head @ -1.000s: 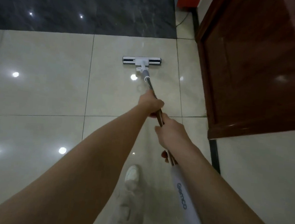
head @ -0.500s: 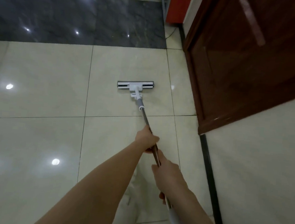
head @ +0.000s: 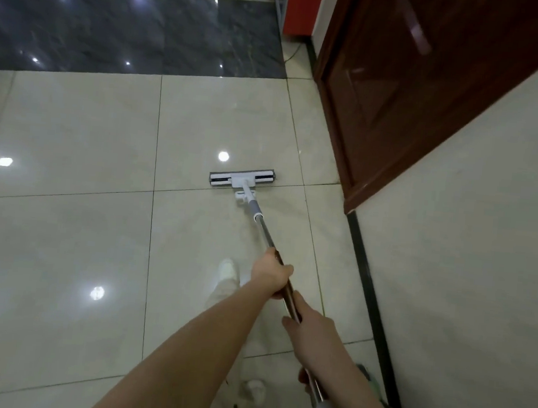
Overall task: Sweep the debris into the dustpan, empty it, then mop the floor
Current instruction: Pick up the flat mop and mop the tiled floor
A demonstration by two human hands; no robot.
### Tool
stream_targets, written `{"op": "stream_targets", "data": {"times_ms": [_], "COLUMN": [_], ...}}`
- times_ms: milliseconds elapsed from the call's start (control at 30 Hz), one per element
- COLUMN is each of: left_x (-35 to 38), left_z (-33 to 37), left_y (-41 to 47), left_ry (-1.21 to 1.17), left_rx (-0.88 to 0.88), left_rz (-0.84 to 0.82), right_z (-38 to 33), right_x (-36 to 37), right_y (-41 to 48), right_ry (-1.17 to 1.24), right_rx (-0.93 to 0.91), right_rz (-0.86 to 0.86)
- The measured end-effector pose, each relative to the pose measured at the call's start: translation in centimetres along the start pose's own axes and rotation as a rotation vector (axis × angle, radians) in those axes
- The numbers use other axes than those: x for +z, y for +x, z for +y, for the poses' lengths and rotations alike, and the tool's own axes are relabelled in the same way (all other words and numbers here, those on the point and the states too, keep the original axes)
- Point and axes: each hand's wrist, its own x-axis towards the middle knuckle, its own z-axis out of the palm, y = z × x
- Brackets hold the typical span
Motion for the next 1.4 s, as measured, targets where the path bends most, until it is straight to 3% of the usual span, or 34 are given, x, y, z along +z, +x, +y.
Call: {"op": "stream_targets", "data": {"times_ms": [233, 367, 633, 967, 1167, 1400], "left_x": [-1.5, -5.1, -16.9, -33.7, -38.0, -33.9], "left_z": [4.3, 9.5, 26.0, 43.7, 44.9, 40.3], "left_y": [6.6, 13.4, 33.2, 55.7, 59.2, 53.4], "left_ry": [0.112, 0.007, -0.013, -0.111, -0.042, 0.004], "left_rx": [0.058, 0.043, 0.049, 0.084, 0.035, -0.002], "left_rz": [0.068, 0.046, 0.071, 0.144, 0.164, 0.14], "right_z": [-3.2, -8.2, -26.0, -47.6, -52.1, -46.5], "right_x": [-3.3, -6.6, -17.7, -27.1, -25.6, -23.9], "right_y": [6.5, 13.5, 32.7, 57.1, 60.8, 53.7], "right_ry": [0.009, 0.018, 0.06, 0.022, -0.003, -0.115], "right_rx": [0.005, 0.017, 0.098, -0.014, -0.005, -0.065], "right_rz": [-0.015, -0.019, -0.052, -0.018, -0.019, -0.037]}}
